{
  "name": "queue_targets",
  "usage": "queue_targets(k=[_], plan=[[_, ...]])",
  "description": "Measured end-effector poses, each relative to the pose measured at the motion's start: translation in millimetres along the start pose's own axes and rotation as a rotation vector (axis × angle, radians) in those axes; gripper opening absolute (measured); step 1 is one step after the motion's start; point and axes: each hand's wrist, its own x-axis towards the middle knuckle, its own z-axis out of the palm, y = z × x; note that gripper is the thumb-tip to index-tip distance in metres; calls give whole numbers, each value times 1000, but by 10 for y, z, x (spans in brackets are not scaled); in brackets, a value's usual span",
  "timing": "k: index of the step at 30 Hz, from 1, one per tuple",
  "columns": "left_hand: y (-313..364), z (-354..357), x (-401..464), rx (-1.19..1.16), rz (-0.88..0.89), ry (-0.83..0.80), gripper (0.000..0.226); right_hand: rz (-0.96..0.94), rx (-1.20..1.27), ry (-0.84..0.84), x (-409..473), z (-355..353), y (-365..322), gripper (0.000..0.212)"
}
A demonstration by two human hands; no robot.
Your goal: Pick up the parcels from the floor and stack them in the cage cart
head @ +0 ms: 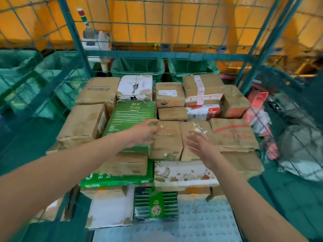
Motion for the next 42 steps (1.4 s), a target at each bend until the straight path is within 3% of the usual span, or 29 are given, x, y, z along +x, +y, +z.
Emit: queue_targets(k=[5, 11, 19, 22, 27, 30, 42], plan=[[-283, 210, -85, -25, 6, -146, 56, 82, 115, 110, -540, -41, 411, 42], [-582, 731, -296, -5, -61, -381, 49, 124, 129, 248, -1345, -179, 844, 34], [-357, 1647, -520, 115, -16, -599, 29, 91, 216, 497, -2289, -714, 1242, 29], [-272, 2193, -636, 181, 13, -691, 16, 81, 257, 611, -2746, -1033, 1376, 25], [-244, 3334, -926, 279, 45, -815, 28, 89, 345, 800, -3559, -1742, 1766, 28], [-241, 4035, -1200, 312, 45, -879, 21, 86, 404, 877, -4073, -2189, 2011, 31], [-131, 6486, -2354, 469, 82, -1048, 25, 30, 554, 1065, -5772, -3833, 2789, 22]])
